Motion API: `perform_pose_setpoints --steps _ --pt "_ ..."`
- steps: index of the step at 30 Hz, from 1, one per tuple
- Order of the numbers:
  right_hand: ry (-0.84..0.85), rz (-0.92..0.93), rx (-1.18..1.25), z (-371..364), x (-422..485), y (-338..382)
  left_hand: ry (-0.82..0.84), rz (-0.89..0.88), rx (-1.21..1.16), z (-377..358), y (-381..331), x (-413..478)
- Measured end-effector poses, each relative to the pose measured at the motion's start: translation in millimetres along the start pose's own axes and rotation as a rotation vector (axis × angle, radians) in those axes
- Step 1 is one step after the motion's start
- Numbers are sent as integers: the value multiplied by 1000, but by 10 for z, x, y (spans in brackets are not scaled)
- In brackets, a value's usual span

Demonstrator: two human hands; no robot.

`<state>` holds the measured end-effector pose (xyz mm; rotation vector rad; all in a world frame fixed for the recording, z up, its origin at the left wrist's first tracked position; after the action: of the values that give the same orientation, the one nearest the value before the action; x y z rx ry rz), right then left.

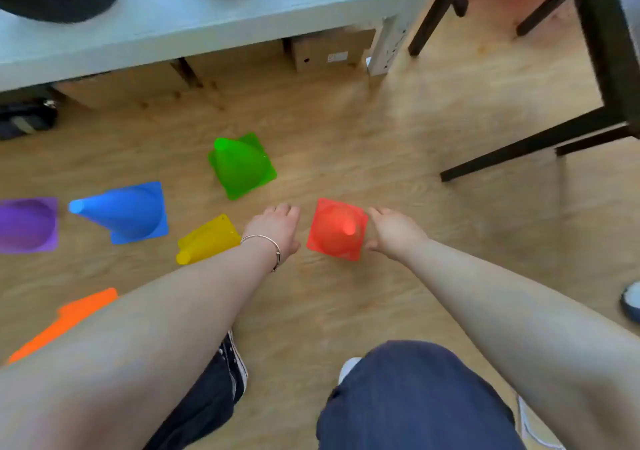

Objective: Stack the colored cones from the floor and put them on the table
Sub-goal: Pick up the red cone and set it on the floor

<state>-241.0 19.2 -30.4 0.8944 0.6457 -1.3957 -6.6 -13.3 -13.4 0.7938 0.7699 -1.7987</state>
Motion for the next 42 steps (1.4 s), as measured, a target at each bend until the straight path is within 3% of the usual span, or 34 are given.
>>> perform_pose_setpoints --steps 10,18,30,42 --pt "-43 99 282 -613 638 -192 51 -30 -207 -494 -251 673" --pt "-126 174 469 -663 705 -186 -26 -53 -428 -574 -280 774" --pt "-182 345 388 454 487 131 -297 -119 -605 208 179 362" --pt "-184 538 244 1438 389 1355 -629 53 -652 717 1076 -449"
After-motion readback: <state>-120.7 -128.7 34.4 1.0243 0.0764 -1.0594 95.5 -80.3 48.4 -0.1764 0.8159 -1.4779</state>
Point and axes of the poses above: each hand's wrist, its own x-axis towards the middle knuckle, its own z-axis out of the back of the hand, y = z × x, the point moved 2 cm from there along x, towards the middle knuckle, and after that the axes turned 11 degrees about y, right-handed, at the moved point
